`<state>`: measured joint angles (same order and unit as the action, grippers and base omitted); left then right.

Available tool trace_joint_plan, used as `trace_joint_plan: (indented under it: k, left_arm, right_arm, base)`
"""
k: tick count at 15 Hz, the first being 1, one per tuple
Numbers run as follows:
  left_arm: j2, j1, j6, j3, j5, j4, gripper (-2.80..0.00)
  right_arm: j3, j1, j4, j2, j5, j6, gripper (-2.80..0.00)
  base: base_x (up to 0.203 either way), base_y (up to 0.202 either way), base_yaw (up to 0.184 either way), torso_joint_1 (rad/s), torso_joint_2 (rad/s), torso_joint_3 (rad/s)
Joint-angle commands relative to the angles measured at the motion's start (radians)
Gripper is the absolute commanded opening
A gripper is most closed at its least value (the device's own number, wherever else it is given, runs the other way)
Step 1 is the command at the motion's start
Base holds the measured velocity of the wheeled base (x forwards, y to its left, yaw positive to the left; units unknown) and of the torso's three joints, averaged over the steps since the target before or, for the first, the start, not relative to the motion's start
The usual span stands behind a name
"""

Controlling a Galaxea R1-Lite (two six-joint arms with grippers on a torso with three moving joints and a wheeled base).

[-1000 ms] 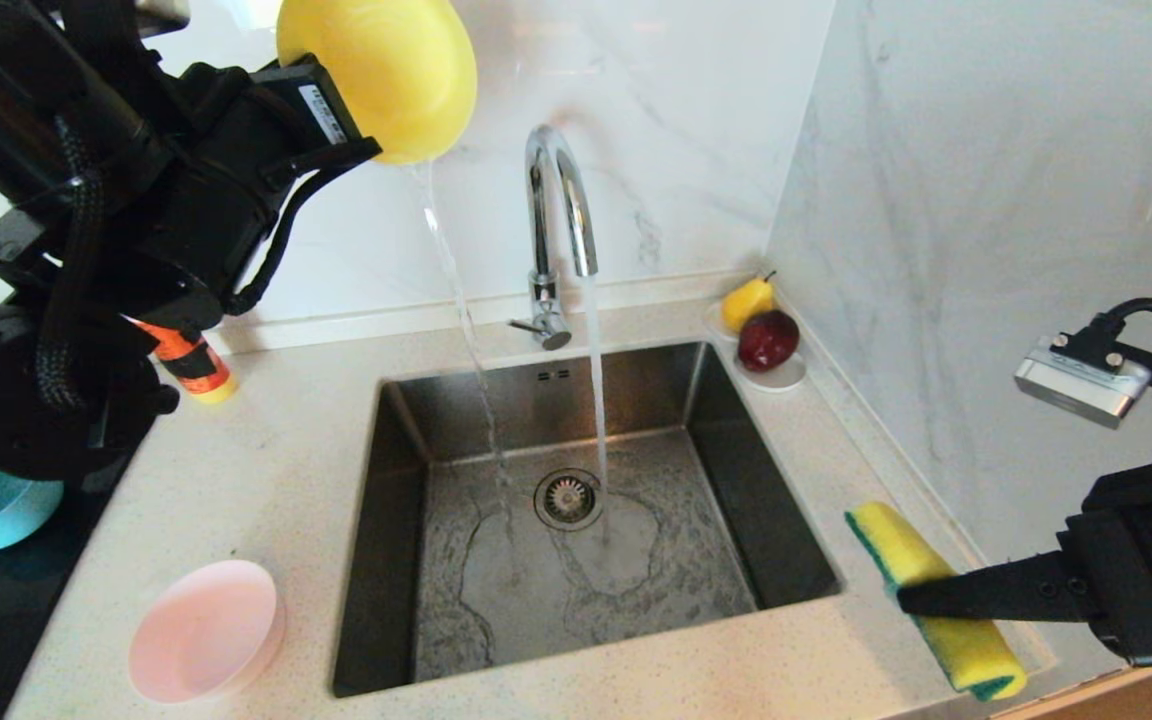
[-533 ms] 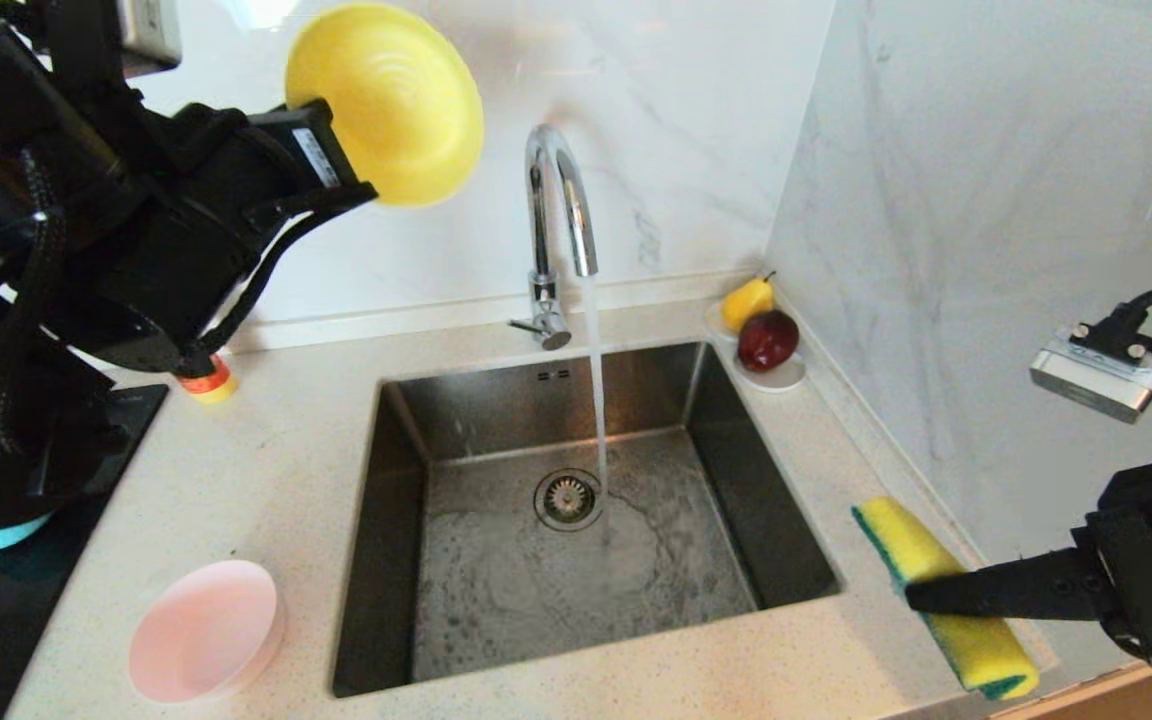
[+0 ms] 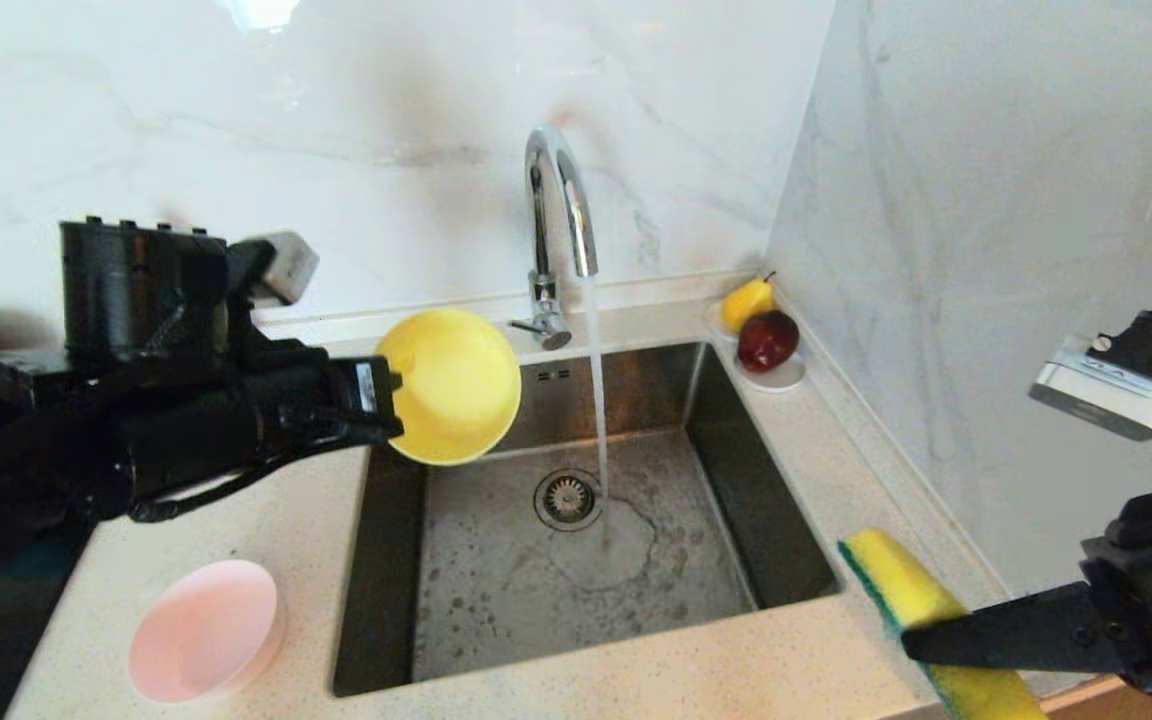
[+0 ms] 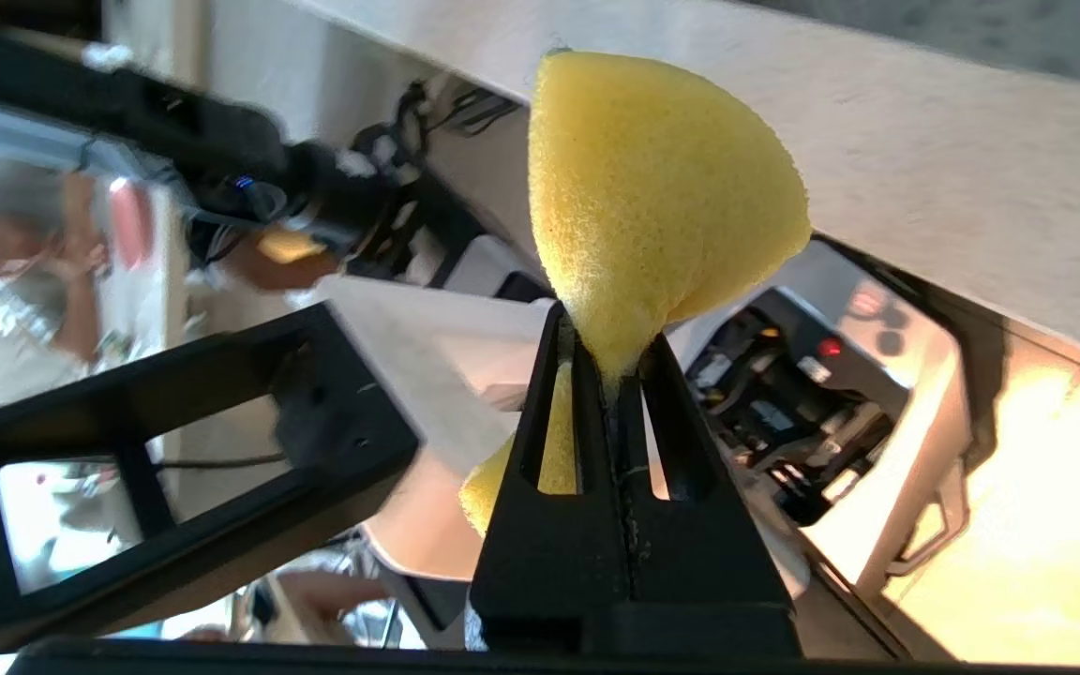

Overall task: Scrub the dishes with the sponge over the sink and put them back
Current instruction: Wipe the bowl

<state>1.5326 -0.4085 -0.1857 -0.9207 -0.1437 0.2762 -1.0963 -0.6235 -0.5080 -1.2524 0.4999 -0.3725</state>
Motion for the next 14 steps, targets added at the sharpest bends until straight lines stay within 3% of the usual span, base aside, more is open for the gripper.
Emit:
trace_joint_plan:
  k: [1, 3, 6, 9, 11, 14]
  left_arm:
    - [0.010, -0.063, 0.000, 0.059, -0.039, 0.001, -2.80]
    - [0.050, -0.132, 0.000, 0.080, -0.141, 0.032, -2.80]
    - [0.127, -0.243, 0.008, 0.152, -0.230, 0.218, -2.80]
    - [0.236, -0.339, 0.039, 0.179, -0.413, 0.423, -2.80]
    - [0.249, -0.384, 0.063, 0.207, -0.437, 0.533, -2.80]
    - [0.254, -0.400, 0.077, 0.229, -0.442, 0.556, -2.80]
  right_arm:
    - [-0.010, -0.020, -0.003, -0.024, 0.019, -0.003, -2.80]
    - [-0.008, -0.056, -0.004, -0.031, 0.025, -0.006, -2.80]
    - [-0.014, -0.089, -0.003, -0.059, 0.026, -0.009, -2.80]
    - [-0.030, -0.105, -0.002, -0.129, 0.027, -0.011, -2.80]
    - [-0.066, -0.105, -0.003, -0.182, 0.029, -0.012, -2.80]
    - [-0.153, -0.105, -0.003, -0.266, 0.068, -0.039, -2.80]
  base:
    - [0.000, 0.000, 0.000, 0.000, 0.00, 0.000]
    - [0.000, 0.000, 0.000, 0.000, 0.00, 0.000]
    - [0.000, 0.000, 0.000, 0.000, 0.00, 0.000]
    - [0.000, 0.000, 0.000, 0.000, 0.00, 0.000]
    - [0.000, 0.000, 0.000, 0.000, 0.00, 0.000]
    - [0.000, 0.000, 0.000, 0.000, 0.00, 0.000]
